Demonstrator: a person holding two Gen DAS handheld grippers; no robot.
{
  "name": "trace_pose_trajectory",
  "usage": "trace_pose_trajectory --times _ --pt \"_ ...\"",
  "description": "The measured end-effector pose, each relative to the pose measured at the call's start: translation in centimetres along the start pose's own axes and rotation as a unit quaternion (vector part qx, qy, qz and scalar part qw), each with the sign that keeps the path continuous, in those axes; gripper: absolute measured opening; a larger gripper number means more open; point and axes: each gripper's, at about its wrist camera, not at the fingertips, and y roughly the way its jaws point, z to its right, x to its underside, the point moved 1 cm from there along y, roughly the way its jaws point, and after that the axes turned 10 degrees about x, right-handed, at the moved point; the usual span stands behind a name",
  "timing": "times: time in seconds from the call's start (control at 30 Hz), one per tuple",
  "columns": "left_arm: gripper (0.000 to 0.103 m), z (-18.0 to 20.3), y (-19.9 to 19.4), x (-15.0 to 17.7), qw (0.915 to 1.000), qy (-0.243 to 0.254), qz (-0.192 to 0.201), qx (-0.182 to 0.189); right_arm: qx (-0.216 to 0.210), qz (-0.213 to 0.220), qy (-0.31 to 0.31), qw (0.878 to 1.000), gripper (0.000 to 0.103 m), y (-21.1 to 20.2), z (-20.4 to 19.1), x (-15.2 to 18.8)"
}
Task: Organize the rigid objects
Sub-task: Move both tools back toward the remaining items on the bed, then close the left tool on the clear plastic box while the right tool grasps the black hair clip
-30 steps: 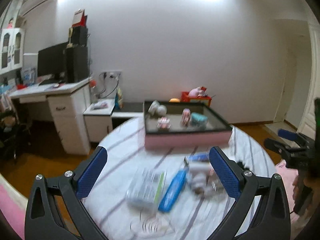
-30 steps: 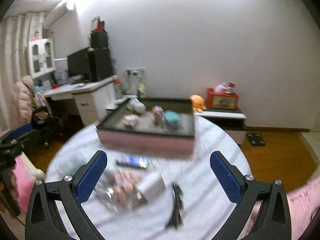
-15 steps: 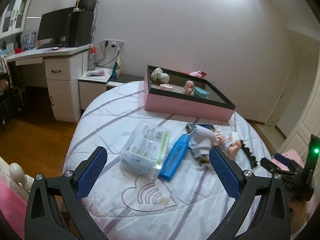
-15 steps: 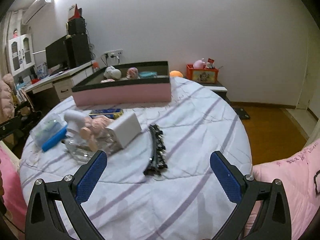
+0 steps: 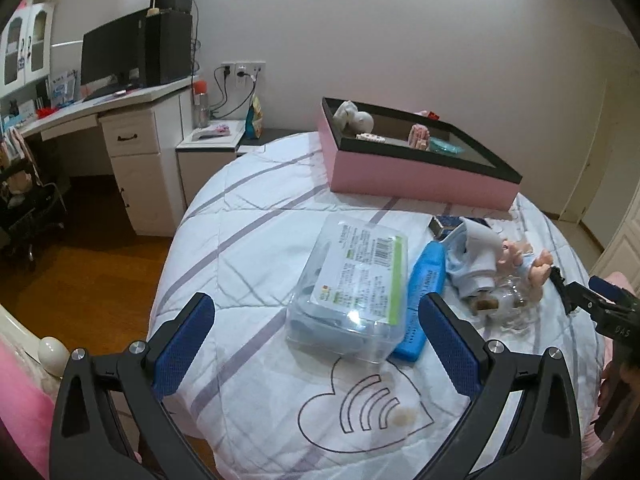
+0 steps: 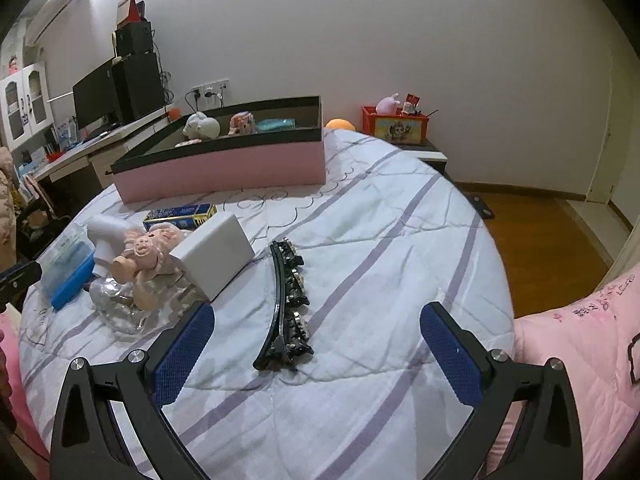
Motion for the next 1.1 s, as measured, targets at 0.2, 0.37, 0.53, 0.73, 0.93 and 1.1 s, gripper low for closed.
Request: trace_pose_trajectory --times 0.2,0.37,0.53,0.73,0.93,1.1 --pt "0.103 0.3 0.9 -0.1 0.9998 0.017 -0.01 0.004 -0.004 -0.007 0.003 1.0 0.103 0.7 0.0 0.0" --pt "0.103 0.4 2.0 -0.4 0.9996 0.018 -0.021 -0.003 -0.009 -0.019 0.013 1.0 0.103 1.0 0.4 0.1" --pt "0.101 0.2 3.1 -1.0 0.9994 0.012 -0.03 -0.01 -0.005 -0.022 0.012 1.0 0.103 1.1 0.3 0.1" --pt "0.066 0.7 4.3 -1.0 0.999 0.021 -0.039 -0.001 -0.009 -0.027 0.014 1.0 0.103 1.3 0.4 0.0" --pt "0.066 -0.1 2.5 -0.7 0.9999 -0.011 -0.013 0.002 -0.005 -0.03 0.01 0.999 0.103 1.3 0.1 0.0" --pt "0.066 0.4 0.9 -0.5 0.9998 -0.009 -0.012 0.015 0.0 -0.042 -0.001 0.999 0.103 1.7 -0.3 -0.4"
